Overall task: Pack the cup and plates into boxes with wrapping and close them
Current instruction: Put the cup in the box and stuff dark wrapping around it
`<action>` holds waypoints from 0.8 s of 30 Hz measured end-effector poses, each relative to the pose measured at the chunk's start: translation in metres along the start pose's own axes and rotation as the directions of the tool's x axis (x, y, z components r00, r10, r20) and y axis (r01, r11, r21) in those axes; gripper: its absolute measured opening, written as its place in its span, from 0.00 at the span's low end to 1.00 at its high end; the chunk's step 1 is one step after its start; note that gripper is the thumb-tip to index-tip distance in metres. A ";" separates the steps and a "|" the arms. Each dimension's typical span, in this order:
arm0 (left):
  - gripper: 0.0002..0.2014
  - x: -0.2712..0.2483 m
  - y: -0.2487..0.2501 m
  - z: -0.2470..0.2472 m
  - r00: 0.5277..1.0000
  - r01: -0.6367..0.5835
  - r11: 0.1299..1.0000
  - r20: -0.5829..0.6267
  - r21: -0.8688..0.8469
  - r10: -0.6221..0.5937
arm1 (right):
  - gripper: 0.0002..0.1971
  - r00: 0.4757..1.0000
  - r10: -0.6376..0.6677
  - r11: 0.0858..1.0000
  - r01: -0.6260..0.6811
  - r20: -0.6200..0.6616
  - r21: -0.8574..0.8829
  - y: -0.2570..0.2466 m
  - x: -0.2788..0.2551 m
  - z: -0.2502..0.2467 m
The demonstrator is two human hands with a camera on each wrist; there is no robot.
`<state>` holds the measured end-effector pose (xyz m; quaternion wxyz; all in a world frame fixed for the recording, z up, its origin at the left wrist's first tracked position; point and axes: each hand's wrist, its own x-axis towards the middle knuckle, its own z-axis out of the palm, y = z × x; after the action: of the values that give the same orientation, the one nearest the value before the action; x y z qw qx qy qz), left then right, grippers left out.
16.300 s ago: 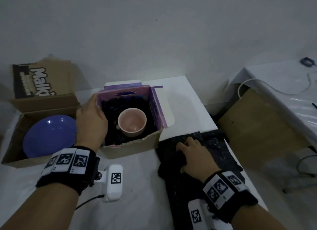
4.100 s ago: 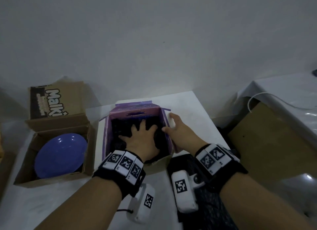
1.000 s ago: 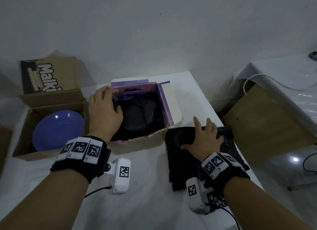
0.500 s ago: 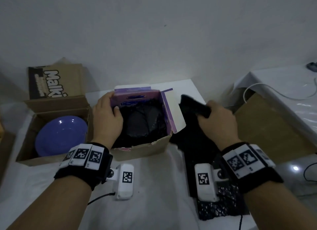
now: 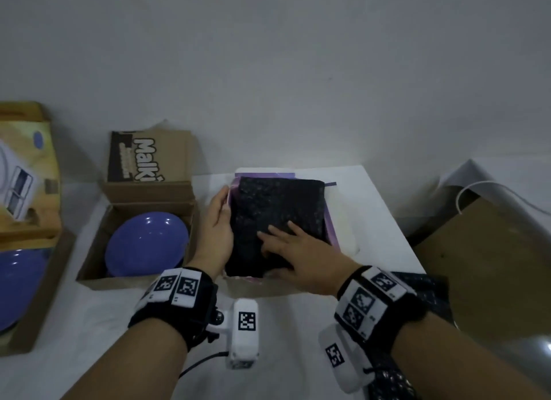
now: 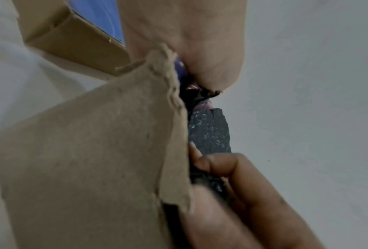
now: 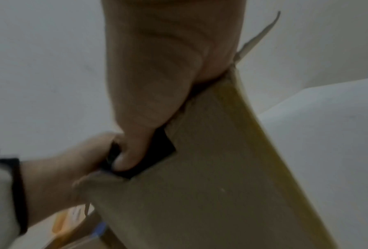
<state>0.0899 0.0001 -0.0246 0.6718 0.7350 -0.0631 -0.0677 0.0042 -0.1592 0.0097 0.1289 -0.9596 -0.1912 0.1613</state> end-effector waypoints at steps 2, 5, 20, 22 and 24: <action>0.19 0.000 -0.001 -0.002 1.000 -0.008 1.000 -0.010 0.010 0.008 | 0.19 0.996 0.033 0.977 -0.015 -0.082 0.214 -0.001 0.000 -0.013; 0.18 0.003 -0.005 -0.001 0.999 -0.041 0.999 -0.025 0.027 0.041 | 0.27 0.891 0.180 0.983 -0.146 -0.416 0.112 0.002 0.012 -0.026; 0.20 0.003 -0.008 -0.001 0.997 -0.061 0.981 -0.040 0.183 0.070 | 0.40 0.992 -0.003 0.935 0.047 0.124 -0.352 0.001 0.066 -0.003; 0.20 0.004 -0.010 -0.001 0.996 -0.071 0.972 -0.042 0.222 0.082 | 0.41 0.995 -0.005 0.937 0.040 0.101 -0.347 0.002 0.069 -0.002; 0.20 0.007 -0.015 -0.002 0.994 -0.084 0.967 -0.046 0.242 0.097 | 0.40 0.996 -0.011 0.940 0.039 0.085 -0.340 0.002 0.070 -0.002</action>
<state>0.0971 0.0022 -0.0391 0.5818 0.8088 -0.0850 -0.0077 0.0668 -0.1332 -0.0075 -0.0454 -0.9574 -0.2337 0.1634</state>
